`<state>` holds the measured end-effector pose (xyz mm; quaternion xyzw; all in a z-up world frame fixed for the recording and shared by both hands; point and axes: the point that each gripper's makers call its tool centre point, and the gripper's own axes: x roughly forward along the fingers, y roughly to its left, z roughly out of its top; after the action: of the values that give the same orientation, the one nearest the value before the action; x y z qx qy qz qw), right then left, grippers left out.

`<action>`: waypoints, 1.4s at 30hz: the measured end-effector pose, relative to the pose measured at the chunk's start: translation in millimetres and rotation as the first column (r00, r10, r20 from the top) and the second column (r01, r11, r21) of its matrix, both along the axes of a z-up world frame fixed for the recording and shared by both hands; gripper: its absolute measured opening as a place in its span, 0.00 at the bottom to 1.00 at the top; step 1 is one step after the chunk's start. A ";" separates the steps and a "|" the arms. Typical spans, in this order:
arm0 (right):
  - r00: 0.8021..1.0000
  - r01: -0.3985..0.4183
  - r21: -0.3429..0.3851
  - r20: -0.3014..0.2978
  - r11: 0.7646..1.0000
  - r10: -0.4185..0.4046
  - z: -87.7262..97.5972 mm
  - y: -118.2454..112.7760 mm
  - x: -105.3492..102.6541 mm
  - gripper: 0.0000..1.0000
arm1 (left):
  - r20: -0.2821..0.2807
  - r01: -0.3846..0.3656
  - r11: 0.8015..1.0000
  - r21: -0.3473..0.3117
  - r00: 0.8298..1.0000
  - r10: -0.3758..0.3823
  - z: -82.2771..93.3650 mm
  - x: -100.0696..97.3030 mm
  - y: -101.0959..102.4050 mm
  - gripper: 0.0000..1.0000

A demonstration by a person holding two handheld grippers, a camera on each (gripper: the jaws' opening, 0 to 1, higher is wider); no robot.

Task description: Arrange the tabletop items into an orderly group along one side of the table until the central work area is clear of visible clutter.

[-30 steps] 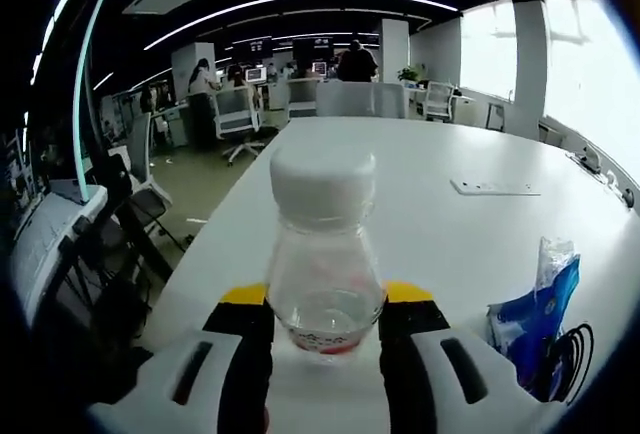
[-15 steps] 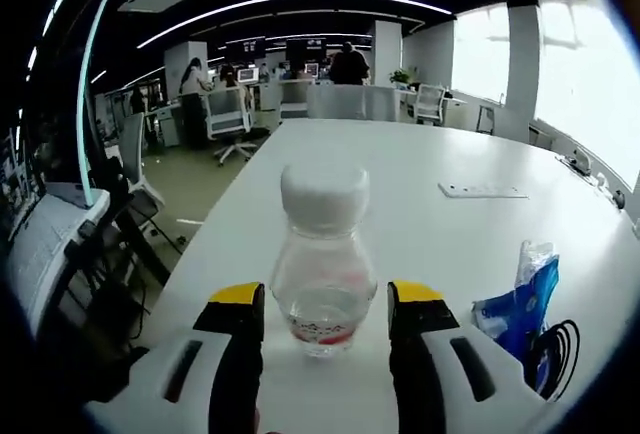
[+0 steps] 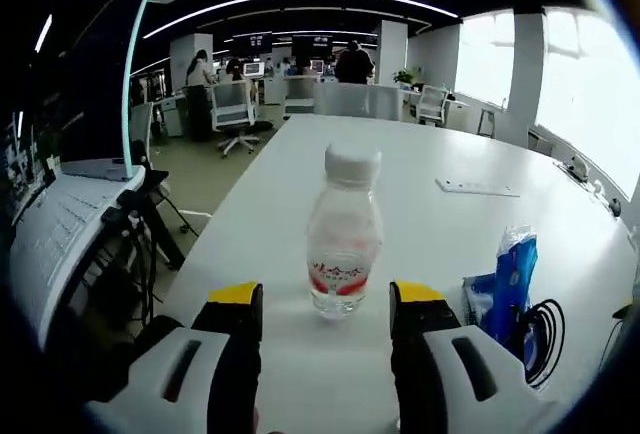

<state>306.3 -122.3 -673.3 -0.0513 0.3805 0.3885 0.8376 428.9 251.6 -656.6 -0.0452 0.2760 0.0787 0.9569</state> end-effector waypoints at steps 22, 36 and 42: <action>0.999 0.019 0.053 0.027 0.998 -0.020 5.4 4.7 -3.5 0.60 | -0.037 0.034 0.997 -0.062 0.999 -0.037 2.2 -60.5 -35.3 0.50; 0.999 0.028 0.066 0.032 0.997 -0.031 4.7 1.5 -8.1 0.60 | -0.080 0.100 0.990 -0.100 0.991 -0.109 -11.8 -90.5 -69.8 0.53; 0.999 0.037 0.066 0.034 0.997 -0.039 4.4 -3.0 -10.2 0.60 | -0.085 0.121 0.987 -0.110 0.988 -0.130 -15.9 -94.5 -80.2 0.54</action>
<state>296.1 -125.2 -668.9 -0.0233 0.3538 0.3839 0.8526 334.4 171.4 -672.6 -0.0742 0.3258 0.0057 0.9425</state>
